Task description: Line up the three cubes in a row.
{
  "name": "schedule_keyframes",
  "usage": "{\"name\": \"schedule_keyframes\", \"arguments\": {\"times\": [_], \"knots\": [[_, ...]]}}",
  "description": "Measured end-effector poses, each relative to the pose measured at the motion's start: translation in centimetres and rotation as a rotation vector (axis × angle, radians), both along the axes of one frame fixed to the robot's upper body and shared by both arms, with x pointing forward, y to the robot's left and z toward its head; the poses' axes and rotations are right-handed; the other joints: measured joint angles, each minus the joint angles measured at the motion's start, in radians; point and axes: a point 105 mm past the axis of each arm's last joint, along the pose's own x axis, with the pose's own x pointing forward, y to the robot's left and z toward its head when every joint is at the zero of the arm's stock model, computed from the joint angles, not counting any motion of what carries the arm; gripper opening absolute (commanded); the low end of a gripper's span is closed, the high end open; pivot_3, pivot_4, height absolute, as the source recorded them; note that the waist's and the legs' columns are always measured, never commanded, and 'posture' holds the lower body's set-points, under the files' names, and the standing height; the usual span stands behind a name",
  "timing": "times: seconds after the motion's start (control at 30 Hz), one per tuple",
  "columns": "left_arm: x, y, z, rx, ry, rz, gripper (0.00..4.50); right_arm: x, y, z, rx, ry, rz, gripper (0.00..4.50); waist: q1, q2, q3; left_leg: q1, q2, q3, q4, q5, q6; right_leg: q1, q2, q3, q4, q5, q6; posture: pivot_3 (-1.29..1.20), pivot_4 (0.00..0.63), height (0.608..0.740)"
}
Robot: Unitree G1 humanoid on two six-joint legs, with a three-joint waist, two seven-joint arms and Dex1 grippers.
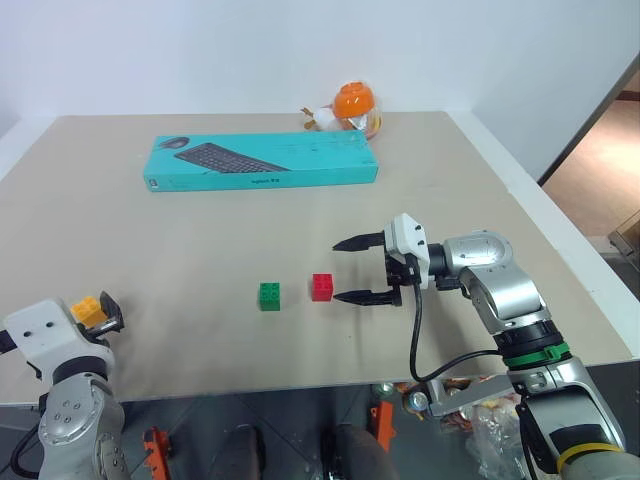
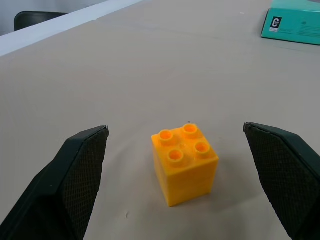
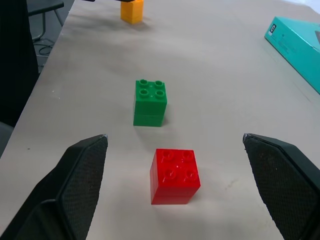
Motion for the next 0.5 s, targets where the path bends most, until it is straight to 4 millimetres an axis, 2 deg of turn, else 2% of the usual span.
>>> {"name": "schedule_keyframes", "arguments": {"times": [0.3,0.37,0.5], "knots": [[1.2,0.2,-1.5,-0.056,0.027,0.002,4.47,-0.2,-0.4,-0.2,-0.013,0.012,-0.018,4.5,0.0,-0.001,0.0,-0.001,0.0,0.0,0.0,0.0,0.0,-0.001,0.0,0.0,0.0,0.0,0.0,0.0,0.15,0.74],[1.3,0.3,-1.7,-0.059,0.034,0.0,3.94,-0.4,-0.4,-0.3,-0.012,0.019,-0.018,4.5,0.0,-0.001,0.0,-0.001,0.0,0.0,0.0,0.0,0.0,-0.001,0.0,0.0,0.0,0.0,0.0,0.0,0.15,0.74],[1.6,0.4,-2.6,-0.087,0.054,-0.003,2.6,-0.8,-0.2,-0.1,0.01,0.025,-0.02,4.5,0.0,-0.001,0.0,-0.001,0.0,0.0,-0.001,0.0,0.0,-0.002,0.0,0.0,0.0,0.0,0.0,0.0,0.15,0.74]]}}
